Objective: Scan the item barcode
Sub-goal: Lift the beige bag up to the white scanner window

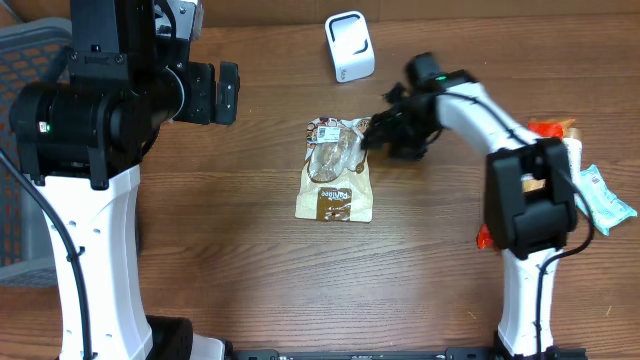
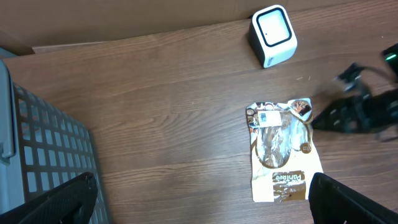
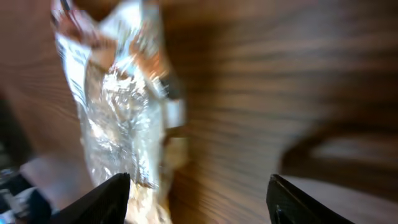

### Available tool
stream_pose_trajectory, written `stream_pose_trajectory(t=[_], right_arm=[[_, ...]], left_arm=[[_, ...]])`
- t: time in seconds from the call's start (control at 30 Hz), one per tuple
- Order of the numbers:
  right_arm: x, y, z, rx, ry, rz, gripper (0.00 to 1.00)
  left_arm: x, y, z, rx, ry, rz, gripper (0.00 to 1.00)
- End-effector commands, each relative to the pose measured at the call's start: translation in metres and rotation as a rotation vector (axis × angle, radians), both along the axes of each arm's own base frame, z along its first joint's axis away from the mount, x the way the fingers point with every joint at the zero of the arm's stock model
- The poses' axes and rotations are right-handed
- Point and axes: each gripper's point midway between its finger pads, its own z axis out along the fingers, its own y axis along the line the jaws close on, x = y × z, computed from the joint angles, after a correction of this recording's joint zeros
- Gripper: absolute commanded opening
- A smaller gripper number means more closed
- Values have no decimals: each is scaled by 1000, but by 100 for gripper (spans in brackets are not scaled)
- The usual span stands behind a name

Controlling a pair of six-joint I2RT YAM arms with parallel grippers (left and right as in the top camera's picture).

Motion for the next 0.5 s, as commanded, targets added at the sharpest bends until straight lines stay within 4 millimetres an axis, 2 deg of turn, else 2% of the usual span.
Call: stream_pose_trajectory(t=[0.0,0.1,0.2,0.33,0.47], right_arm=[[2,-6,12,179,-21,37,71],[-10,-4,1,207,14,35,70],[-27,9,-13,264,40,55,71],[-45,34,-40,319,80,3,70],[-51,64,-50,377,81,-46,70]], left_arm=[[2,0,-1,-3,1,5,100],[2,0,-1,-3,1,5,100],[2,0,-1,-3,1,5,100],[2,0,-1,-3,1,5,100],[2,0,-1,-3,1,5,100]])
